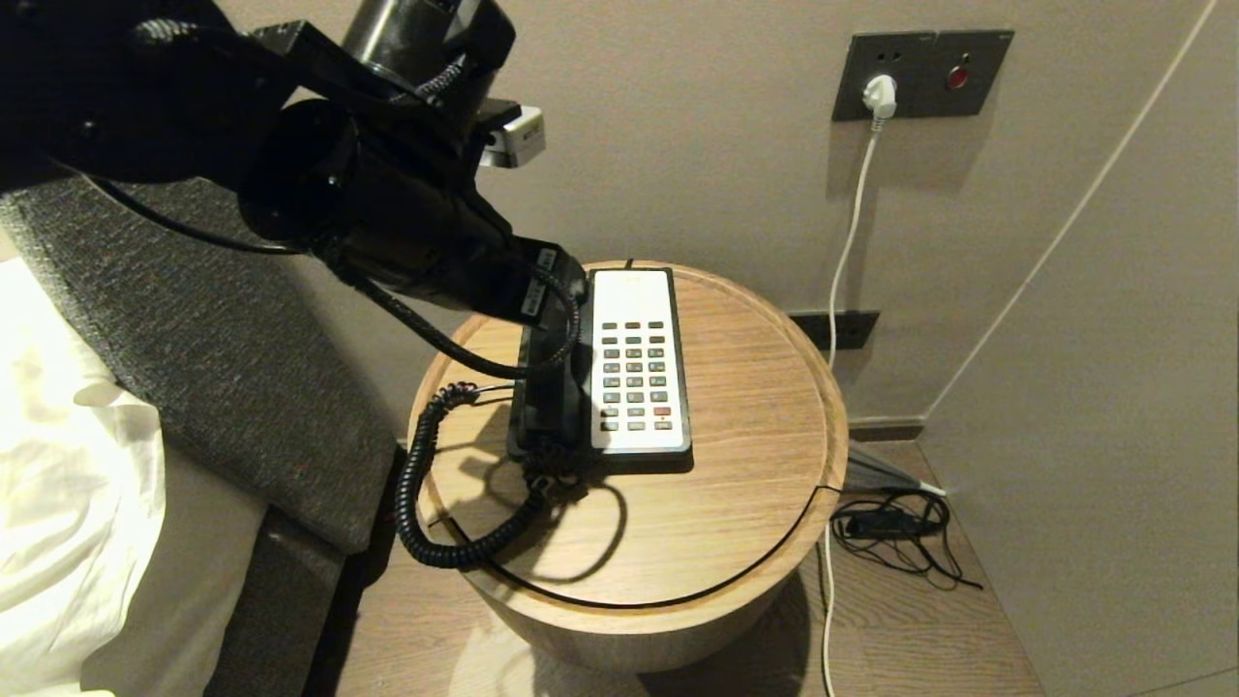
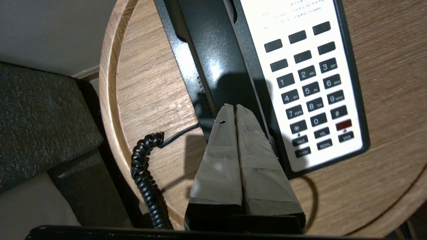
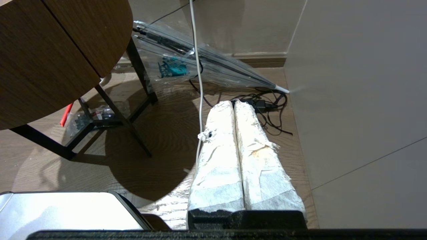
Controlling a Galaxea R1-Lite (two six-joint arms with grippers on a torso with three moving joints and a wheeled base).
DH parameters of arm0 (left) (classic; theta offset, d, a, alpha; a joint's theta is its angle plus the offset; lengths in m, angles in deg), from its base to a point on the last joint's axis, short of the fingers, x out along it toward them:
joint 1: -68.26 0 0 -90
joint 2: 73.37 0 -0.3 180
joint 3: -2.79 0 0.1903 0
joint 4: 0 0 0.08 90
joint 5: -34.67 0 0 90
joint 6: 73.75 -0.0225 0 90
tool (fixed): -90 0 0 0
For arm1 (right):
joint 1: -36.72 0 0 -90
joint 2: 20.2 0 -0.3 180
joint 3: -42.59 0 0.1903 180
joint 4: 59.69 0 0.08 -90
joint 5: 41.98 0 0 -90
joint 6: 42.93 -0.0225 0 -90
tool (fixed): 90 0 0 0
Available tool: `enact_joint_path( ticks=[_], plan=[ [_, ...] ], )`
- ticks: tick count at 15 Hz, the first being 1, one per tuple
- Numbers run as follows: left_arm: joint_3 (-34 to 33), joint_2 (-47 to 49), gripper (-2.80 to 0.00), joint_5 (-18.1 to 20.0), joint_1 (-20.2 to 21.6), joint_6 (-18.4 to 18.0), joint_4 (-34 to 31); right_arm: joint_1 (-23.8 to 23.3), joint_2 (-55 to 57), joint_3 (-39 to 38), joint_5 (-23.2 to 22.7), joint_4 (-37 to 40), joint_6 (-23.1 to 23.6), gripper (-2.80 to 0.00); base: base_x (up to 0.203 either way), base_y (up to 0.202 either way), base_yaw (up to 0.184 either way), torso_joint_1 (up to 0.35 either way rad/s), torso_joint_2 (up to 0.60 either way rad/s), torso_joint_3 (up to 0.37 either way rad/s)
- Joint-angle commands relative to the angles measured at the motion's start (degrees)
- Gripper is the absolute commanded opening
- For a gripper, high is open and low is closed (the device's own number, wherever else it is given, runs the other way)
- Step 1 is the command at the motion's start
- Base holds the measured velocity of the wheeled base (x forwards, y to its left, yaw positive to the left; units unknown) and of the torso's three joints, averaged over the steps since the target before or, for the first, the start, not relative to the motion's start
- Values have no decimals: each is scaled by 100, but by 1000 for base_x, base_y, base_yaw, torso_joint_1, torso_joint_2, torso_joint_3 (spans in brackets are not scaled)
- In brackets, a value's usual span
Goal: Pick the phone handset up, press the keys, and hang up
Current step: Pick up the desk phone handset
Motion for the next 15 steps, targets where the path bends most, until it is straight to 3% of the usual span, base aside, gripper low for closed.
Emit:
enact_joint_path(
  ticks=[1,15],
  plan=[
    [1,53,-280,-86,-60,10,16,1,9,0,-2,2,3,-280,0,0,0,0,0,0],
    [-52,18,-280,-76,-152,71,41,1,9,0,-11,-7,12,-280,0,0,0,0,0,0]
  ],
)
